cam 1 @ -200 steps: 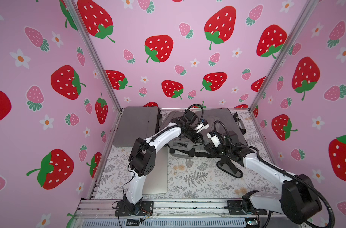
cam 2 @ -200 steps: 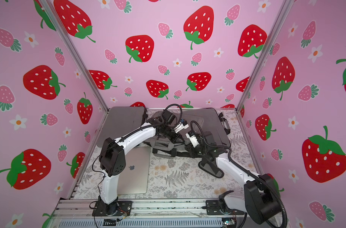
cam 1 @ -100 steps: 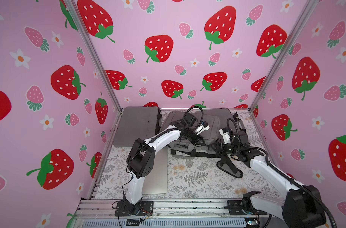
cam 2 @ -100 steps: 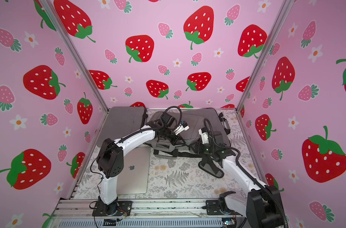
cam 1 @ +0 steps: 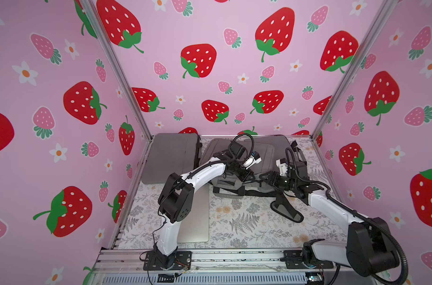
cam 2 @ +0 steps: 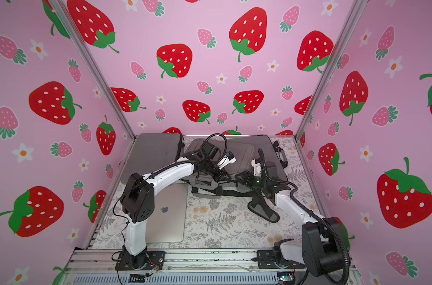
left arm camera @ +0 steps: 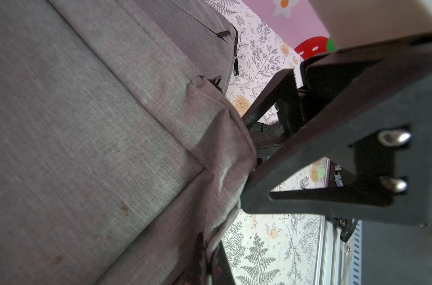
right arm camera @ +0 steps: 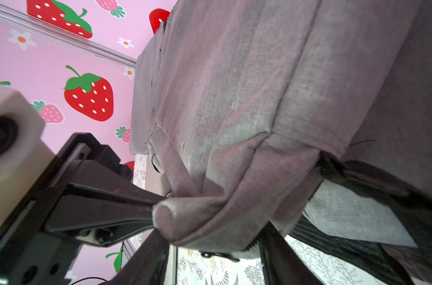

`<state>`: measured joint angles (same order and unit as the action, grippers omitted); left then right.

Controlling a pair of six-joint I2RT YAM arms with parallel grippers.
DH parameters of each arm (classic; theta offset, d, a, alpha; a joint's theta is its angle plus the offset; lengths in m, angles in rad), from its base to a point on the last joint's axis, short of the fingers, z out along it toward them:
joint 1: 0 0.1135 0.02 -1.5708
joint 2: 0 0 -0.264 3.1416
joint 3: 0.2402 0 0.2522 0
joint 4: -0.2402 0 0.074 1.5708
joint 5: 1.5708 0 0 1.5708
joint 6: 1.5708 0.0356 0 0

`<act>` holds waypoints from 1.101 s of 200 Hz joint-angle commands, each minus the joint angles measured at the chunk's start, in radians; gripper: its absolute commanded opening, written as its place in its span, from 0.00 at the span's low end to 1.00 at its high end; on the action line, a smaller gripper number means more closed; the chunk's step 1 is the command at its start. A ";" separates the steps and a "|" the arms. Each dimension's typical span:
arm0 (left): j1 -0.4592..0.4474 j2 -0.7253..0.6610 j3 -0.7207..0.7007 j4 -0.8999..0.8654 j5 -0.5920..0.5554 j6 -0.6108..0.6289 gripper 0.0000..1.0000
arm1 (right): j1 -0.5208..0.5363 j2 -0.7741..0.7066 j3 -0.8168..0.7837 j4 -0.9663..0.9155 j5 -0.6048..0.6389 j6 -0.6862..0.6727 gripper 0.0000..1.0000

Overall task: Open the zippered laptop bag and take out the laptop
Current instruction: Unzip the zipper on the zippered laptop bag.

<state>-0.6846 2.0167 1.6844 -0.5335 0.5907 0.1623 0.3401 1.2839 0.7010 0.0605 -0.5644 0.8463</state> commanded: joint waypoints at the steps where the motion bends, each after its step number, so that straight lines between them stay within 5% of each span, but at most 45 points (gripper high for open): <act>1: -0.026 -0.034 0.032 -0.016 -0.005 0.040 0.00 | -0.013 -0.012 0.029 0.156 -0.029 0.105 0.58; 65: -0.030 -0.056 0.027 0.004 0.001 0.035 0.00 | -0.026 0.043 0.078 0.011 -0.032 0.097 0.52; 104: -0.036 -0.068 0.019 -0.026 -0.039 0.013 0.04 | -0.025 0.054 0.087 0.007 -0.043 0.116 0.16; 120: -0.040 -0.083 0.010 -0.026 -0.075 -0.025 0.17 | -0.027 0.060 0.089 0.004 -0.046 0.124 0.07; 174: -0.103 -0.224 -0.110 -0.024 -0.257 -0.310 0.38 | -0.027 0.075 0.118 -0.014 -0.050 0.134 0.00; 220: -0.183 -0.288 -0.361 0.231 -0.286 -0.571 0.38 | -0.027 0.077 0.123 -0.020 -0.065 0.149 0.00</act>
<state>-0.8524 1.7088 1.4311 -0.4541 0.3485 -0.2058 0.3145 1.3605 0.7811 -0.0048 -0.5995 0.9703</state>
